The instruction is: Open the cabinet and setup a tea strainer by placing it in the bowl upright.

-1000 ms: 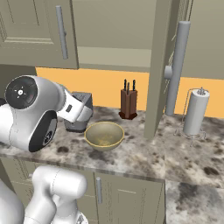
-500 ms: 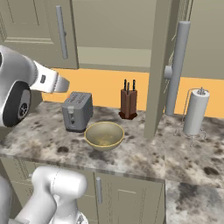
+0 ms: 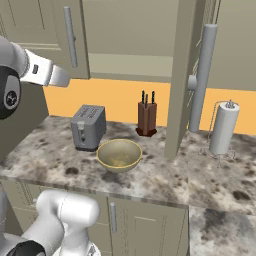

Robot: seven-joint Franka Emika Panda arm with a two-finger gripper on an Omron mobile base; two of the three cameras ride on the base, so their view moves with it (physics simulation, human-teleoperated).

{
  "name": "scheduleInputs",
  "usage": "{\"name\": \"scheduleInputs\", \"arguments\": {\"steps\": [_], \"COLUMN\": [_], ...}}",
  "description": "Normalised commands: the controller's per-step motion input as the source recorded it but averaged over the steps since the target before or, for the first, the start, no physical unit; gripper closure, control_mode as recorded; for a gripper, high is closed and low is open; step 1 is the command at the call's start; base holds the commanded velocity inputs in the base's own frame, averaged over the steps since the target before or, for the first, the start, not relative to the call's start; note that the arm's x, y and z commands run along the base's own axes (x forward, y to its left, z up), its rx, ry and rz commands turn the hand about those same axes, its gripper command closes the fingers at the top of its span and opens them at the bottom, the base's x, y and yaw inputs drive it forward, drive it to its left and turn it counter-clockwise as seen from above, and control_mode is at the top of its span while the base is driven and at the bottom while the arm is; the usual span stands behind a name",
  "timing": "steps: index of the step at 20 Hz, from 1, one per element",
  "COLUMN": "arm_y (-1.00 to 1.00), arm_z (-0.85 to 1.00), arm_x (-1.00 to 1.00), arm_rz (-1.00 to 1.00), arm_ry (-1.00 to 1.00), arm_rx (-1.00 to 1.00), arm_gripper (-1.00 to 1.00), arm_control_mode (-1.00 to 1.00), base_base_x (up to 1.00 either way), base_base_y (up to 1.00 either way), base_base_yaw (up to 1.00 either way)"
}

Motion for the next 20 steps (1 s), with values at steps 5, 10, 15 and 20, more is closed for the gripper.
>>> {"name": "scheduleInputs", "arguments": {"steps": [5, 10, 15, 20], "arm_y": [0.21, 0.36, 0.22, 0.03], "arm_z": [0.51, 0.32, 0.0, 0.0], "arm_x": [0.37, 0.4, 0.47, 0.63], "arm_rz": [0.06, 0.02, 0.04, 0.04], "arm_ry": [-0.11, -0.09, -0.05, 0.02], "arm_rx": [-0.07, -0.15, -0.05, -0.02], "arm_gripper": [-1.0, -1.0, -1.0, -1.0], "arm_control_mode": [-1.0, -1.0, -1.0, -1.0], "base_base_x": [0.0, 0.0, 0.0, 0.0], "base_base_y": [0.0, 0.0, 0.0, 0.0], "base_base_yaw": [0.0, 0.0, 0.0, 0.0]}}
